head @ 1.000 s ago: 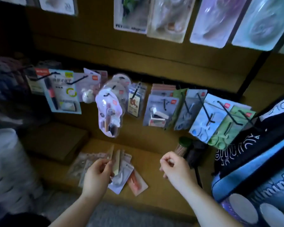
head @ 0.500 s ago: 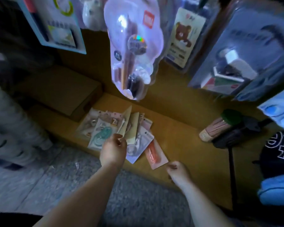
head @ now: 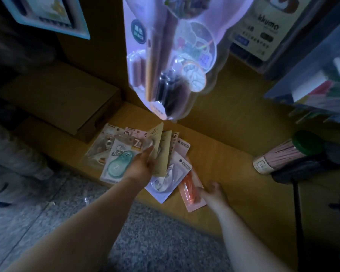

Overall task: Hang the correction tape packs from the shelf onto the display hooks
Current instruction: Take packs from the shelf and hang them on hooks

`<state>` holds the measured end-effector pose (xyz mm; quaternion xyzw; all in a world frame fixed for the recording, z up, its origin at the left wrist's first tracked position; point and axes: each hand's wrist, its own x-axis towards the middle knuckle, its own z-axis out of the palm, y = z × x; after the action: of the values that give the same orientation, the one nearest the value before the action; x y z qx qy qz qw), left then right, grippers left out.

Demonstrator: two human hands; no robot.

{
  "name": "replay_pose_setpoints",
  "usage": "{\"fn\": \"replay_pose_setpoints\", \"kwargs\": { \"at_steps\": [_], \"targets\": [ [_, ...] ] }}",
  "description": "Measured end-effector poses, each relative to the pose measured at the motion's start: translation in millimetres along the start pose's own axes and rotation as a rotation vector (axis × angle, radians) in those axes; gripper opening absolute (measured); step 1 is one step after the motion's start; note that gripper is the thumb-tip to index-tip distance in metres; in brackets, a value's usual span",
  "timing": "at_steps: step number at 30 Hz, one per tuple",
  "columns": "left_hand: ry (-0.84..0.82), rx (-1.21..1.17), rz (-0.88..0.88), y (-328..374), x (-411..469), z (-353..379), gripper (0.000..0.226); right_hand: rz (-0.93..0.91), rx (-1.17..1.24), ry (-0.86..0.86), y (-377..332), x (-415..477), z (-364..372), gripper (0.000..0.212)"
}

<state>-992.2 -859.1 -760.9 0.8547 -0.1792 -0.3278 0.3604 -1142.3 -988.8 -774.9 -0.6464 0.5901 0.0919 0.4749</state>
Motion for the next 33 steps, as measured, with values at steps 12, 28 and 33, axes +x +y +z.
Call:
{"fn": "replay_pose_setpoints", "kwargs": {
  "at_steps": [12, 28, 33],
  "targets": [
    [0.015, 0.040, -0.012, -11, 8, 3, 0.044, 0.003, 0.148, -0.165, -16, 3, 23, 0.058],
    [0.014, -0.109, -0.045, -20, 10, -4, 0.042, -0.034, 0.340, -0.051, -54, 3, 62, 0.085],
    [0.015, -0.154, -0.037, -19, 9, -7, 0.043, 0.052, 0.394, -0.127, -50, 4, 58, 0.065]
  ]
}}
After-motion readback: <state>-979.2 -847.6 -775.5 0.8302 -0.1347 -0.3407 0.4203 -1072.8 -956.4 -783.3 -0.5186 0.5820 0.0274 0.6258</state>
